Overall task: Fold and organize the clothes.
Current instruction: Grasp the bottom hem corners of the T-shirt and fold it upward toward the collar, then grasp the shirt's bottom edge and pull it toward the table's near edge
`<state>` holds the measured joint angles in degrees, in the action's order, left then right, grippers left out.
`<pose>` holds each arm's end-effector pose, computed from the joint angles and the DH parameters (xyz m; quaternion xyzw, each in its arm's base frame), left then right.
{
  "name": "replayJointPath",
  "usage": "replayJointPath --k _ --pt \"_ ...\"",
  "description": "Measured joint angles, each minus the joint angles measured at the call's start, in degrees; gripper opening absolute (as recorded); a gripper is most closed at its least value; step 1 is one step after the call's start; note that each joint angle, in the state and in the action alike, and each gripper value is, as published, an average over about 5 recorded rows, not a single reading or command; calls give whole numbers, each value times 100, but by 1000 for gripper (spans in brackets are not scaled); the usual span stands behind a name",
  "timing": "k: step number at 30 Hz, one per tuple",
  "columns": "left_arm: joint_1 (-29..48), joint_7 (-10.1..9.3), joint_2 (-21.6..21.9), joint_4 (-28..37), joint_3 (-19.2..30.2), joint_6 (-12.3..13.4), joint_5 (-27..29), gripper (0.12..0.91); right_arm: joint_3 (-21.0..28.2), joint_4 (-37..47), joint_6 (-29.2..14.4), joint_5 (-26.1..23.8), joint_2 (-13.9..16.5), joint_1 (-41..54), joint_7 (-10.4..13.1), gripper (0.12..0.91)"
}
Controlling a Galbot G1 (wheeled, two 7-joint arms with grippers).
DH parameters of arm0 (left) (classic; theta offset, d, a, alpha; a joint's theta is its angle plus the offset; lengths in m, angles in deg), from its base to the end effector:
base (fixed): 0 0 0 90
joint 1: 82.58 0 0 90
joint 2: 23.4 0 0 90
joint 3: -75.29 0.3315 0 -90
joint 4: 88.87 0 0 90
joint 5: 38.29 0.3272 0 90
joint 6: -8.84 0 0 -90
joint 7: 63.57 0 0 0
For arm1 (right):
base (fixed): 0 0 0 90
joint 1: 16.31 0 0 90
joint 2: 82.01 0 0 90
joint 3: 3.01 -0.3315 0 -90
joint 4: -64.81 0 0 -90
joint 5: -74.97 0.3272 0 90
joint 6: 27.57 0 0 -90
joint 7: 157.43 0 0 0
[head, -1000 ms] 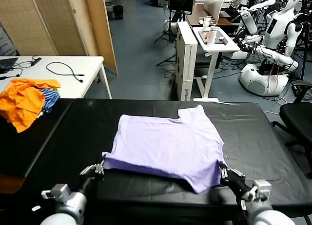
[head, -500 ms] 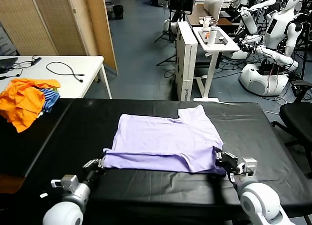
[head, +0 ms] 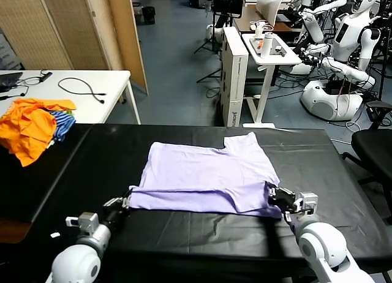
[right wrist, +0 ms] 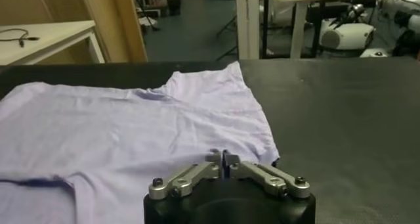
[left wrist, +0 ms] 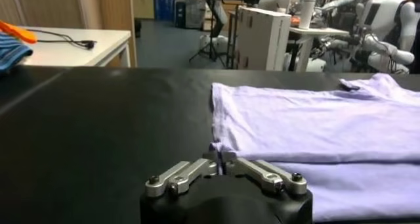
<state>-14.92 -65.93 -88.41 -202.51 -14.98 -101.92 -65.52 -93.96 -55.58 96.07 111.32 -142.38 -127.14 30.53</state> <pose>0.2085 0.0859 -0.2813 -0.0676 -0.9797 0.0160 0.1878 0.2133 -0.0861 -0.2330 0.0743 -0.9667 -0.0220 0.2437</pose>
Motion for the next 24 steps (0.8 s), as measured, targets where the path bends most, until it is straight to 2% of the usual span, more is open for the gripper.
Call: replayJointPath --k 3,6,13,20,24 --pt "100 -19 -13 40 48 -3 -1 783 -145 -260 2 -117 9 -329 -52 897" --pt "151 -37 -14 49 50 -13 -3 885 -285 -534 -31 -253 17 -679 -98 906" --pt "-115 -44 -54 -178 -138 -21 8 907 -588 -808 -149 -406 66 -1316 -230 907" --pt "-459 -54 -243 -376 -214 -66 125 907 -715 -706 -229 -429 92 -1488 -304 900" --pt "-547 -54 -328 -387 -216 -72 160 907 -690 -577 -231 -453 100 -1483 -338 813"
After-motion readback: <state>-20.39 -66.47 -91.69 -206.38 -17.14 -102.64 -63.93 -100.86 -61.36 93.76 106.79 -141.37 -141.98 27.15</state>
